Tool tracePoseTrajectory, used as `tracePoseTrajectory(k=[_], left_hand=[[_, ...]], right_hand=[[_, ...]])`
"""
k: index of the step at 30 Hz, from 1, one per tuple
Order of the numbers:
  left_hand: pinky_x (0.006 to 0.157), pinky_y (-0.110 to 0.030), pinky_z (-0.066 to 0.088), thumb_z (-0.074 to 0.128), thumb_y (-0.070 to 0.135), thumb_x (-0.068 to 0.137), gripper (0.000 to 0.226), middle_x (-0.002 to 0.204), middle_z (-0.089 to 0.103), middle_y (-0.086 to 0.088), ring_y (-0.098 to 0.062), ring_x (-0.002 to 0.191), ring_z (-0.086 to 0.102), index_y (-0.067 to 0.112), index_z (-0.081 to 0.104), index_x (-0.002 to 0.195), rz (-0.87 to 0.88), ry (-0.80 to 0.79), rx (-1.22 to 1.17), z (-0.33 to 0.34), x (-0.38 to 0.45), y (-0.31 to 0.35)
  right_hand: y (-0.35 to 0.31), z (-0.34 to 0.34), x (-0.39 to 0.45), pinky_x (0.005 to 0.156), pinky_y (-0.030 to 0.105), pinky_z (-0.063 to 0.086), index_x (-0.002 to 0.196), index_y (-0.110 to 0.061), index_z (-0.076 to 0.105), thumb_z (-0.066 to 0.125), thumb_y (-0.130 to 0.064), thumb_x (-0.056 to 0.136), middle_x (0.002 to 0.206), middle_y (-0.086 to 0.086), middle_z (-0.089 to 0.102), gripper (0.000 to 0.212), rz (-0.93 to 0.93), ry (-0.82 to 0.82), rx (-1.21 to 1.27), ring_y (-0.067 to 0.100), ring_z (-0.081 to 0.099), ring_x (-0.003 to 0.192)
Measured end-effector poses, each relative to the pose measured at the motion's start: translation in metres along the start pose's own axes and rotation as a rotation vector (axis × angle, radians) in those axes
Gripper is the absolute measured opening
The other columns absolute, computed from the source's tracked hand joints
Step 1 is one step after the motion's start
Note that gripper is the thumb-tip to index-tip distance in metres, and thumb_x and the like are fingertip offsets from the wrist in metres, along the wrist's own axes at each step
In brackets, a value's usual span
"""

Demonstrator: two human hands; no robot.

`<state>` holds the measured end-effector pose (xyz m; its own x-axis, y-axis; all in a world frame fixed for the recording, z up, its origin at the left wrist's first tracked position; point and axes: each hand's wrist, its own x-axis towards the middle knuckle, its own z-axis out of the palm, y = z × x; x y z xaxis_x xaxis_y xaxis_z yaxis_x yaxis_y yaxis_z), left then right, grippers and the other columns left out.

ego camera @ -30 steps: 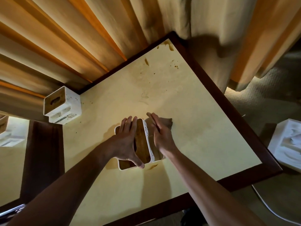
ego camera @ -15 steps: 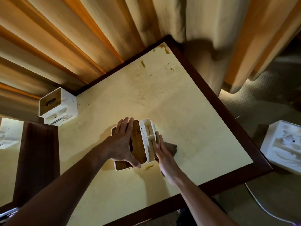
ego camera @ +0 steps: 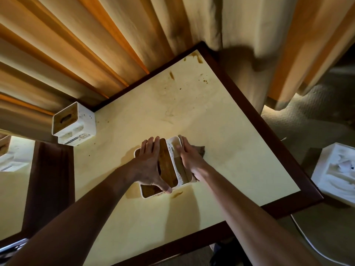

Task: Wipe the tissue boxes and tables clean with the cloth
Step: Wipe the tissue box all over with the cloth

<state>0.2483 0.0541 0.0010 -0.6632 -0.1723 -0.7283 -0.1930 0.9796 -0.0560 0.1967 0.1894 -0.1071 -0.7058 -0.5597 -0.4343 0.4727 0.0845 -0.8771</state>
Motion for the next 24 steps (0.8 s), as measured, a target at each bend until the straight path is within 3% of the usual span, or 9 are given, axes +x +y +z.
tracePoseTrajectory(k=[3,7,11,15,19,22,24], left_hand=[[0.123,-0.052,0.0,0.083,0.079,0.041,0.171,0.159,-0.035,0.001,-0.026,0.146,-0.033,0.02,-0.04,0.145,0.001,0.0,0.004,0.0,0.0,0.0],[0.123,-0.053,0.0,0.083,0.078,0.042,0.171,0.158,-0.038,0.0,-0.026,0.145,-0.035,0.02,-0.042,0.144,0.0,-0.008,-0.002,-0.001,-0.001,0.001],[0.123,-0.051,-0.001,0.082,0.079,0.043,0.171,0.157,-0.04,0.002,-0.026,0.144,-0.037,0.02,-0.042,0.144,0.009,-0.014,-0.001,-0.001,0.0,0.001],[0.122,-0.051,-0.001,0.082,0.08,0.04,0.173,0.156,-0.042,0.002,-0.024,0.143,-0.038,0.021,-0.044,0.142,-0.005,-0.013,-0.009,0.001,0.001,0.0],[0.123,-0.053,-0.002,0.082,0.08,0.039,0.174,0.154,-0.044,0.002,-0.024,0.142,-0.04,0.022,-0.046,0.14,-0.013,-0.025,-0.008,0.001,0.002,0.0],[0.122,-0.053,-0.004,0.081,0.082,0.038,0.174,0.154,-0.044,0.002,-0.025,0.142,-0.04,0.021,-0.047,0.139,-0.007,-0.026,-0.007,0.001,0.002,0.0],[0.122,-0.053,-0.005,0.081,0.082,0.037,0.175,0.154,-0.044,0.002,-0.025,0.142,-0.04,0.021,-0.047,0.14,-0.007,-0.026,-0.005,0.001,0.002,-0.001]], right_hand=[[-0.004,0.0,0.002,0.117,0.047,0.029,0.149,-0.034,0.034,0.038,-0.032,0.105,0.155,-0.002,0.036,0.044,-0.072,0.029,-0.036,0.018,0.031,0.144],[-0.007,-0.003,-0.022,0.119,0.022,0.02,0.149,-0.018,0.038,0.037,-0.011,0.105,0.156,-0.009,0.03,0.044,-0.191,0.02,0.056,-0.006,0.024,0.14],[0.008,-0.006,-0.048,0.121,0.025,0.018,0.148,-0.026,0.034,0.039,-0.015,0.105,0.159,-0.008,0.024,0.045,-0.234,-0.004,0.046,-0.007,0.02,0.142],[0.028,0.001,-0.075,0.122,0.043,0.017,0.137,-0.062,0.032,0.042,-0.036,0.101,0.161,-0.011,0.021,0.046,-0.193,-0.06,0.195,0.004,0.017,0.147],[0.032,0.007,-0.089,0.121,0.033,0.021,0.145,-0.049,0.016,0.038,-0.037,0.103,0.159,-0.012,0.021,0.048,-0.109,-0.015,0.239,0.002,0.022,0.145],[0.024,0.013,-0.091,0.121,0.032,0.005,0.148,-0.042,0.006,0.026,-0.035,0.105,0.161,-0.013,0.004,0.048,-0.061,0.038,0.135,0.001,0.0,0.145],[0.022,0.015,-0.085,0.119,0.033,0.002,0.153,-0.036,0.005,0.021,-0.039,0.105,0.161,-0.011,0.004,0.051,-0.028,0.08,0.101,0.002,-0.005,0.144]])
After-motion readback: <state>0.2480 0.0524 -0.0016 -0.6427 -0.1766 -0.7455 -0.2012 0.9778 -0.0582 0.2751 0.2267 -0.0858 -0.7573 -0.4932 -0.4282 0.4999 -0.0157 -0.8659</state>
